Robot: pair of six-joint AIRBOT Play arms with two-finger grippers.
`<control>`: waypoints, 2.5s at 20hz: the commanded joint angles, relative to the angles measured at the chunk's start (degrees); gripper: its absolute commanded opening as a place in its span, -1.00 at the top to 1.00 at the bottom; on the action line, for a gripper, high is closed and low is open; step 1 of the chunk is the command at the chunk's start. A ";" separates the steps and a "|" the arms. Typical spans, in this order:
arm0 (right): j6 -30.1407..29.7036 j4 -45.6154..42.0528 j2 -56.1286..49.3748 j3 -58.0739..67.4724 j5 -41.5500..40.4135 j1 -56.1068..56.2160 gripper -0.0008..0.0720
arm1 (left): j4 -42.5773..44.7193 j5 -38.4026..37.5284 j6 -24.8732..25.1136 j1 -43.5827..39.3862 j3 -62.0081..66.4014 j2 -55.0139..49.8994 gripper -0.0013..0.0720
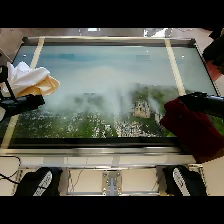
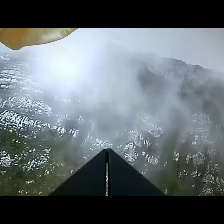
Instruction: Fold the shirts.
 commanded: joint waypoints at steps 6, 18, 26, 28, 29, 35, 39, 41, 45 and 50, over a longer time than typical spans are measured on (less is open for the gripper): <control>0.02 0.00 0.04 0.07 0.00 0.04 0.93 | 0.02 0.02 0.02 0.07 -0.02 0.00 0.93; -9.97 -2.93 0.04 0.17 -15.58 0.04 0.93 | 1.77 1.64 0.04 0.13 -0.02 0.00 0.92; -9.94 -0.83 0.04 0.17 -19.61 0.04 0.86 | 33.33 16.79 -10.10 4.00 0.02 -1.29 0.63; -9.94 -1.07 0.02 0.17 -19.58 0.04 -0.15 | 33.86 20.26 -18.97 11.82 0.39 -4.87 -0.25; -9.94 -1.09 0.02 0.17 -19.58 0.04 -0.52 | 31.12 20.22 -21.03 16.24 0.90 -7.67 -0.25; -6.08 -0.13 0.02 0.17 -19.54 0.04 -0.55 | -11.98 20.70 -20.52 37.73 6.05 -27.56 -0.62; -5.79 2.67 0.02 0.17 -19.56 0.04 -0.55 | -51.36 24.48 -3.93 44.02 9.27 -39.19 -0.86; -5.77 4.90 0.02 0.17 -19.58 0.04 -0.55 | -68.39 25.57 7.48 43.91 11.06 -43.98 -0.86; -5.27 7.87 0.02 0.17 -19.61 0.04 -0.55 | -82.71 25.75 20.26 41.92 15.67 -51.45 -0.86; -2.93 8.59 0.02 0.17 -19.65 0.04 -0.54 | -84.46 26.91 20.26 40.19 17.64 -57.29 -0.85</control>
